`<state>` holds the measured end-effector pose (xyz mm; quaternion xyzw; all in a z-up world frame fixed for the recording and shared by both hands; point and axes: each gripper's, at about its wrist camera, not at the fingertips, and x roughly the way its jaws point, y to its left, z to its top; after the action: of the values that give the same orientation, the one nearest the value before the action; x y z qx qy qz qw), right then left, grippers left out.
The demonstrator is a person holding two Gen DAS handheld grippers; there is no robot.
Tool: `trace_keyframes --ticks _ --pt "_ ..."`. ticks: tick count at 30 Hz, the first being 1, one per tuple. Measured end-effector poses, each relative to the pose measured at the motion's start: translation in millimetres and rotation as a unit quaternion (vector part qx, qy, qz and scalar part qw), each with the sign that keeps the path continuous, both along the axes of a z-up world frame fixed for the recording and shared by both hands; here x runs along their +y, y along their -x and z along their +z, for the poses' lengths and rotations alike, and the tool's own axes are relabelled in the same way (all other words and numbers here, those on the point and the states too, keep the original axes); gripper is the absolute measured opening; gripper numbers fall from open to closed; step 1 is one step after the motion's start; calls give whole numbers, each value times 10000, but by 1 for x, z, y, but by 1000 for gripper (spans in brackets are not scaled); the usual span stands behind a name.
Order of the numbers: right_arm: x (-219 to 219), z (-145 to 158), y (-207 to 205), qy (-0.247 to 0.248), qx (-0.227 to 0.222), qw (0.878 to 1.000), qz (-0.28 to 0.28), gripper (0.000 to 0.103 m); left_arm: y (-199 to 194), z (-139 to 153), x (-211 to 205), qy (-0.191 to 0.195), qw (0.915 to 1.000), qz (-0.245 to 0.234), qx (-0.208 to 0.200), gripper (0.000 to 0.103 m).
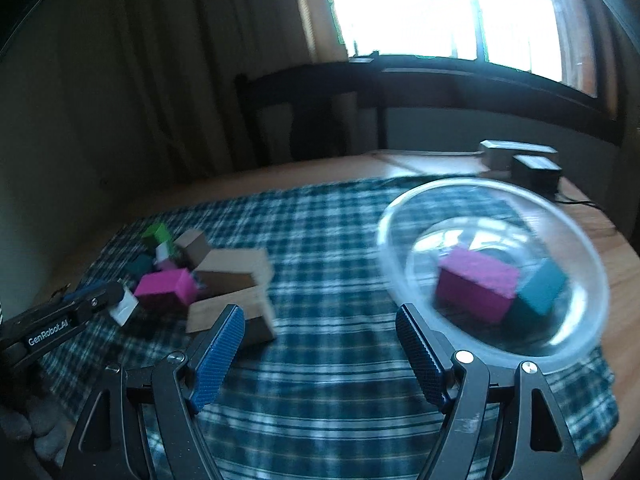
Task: Organize rigid objects
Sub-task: 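Grasp the flat wooden block with the right tool and lift it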
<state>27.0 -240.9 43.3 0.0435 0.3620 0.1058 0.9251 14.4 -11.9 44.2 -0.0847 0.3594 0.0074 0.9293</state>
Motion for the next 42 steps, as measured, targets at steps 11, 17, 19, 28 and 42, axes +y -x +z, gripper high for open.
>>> trace_keyframes --ticks 11,17,19,28,42 --pt "49 -14 -23 116 557 9963 651 81 3 3 -1 14 10000 17 -59 31" --pt "62 -22 -30 215 662 9947 759 82 3 4 -1 8 10000 11 -56 31" --pt "62 -23 -31 202 678 9946 763 82 3 4 -1 6 10000 16 -57 31" --pt "64 -25 -35 168 722 9942 785 82 3 2 -3 -34 10000 1 -29 31" --pt "61 -22 -28 184 534 9948 847 66 1 -2 -4 -83 10000 -23 11 31"
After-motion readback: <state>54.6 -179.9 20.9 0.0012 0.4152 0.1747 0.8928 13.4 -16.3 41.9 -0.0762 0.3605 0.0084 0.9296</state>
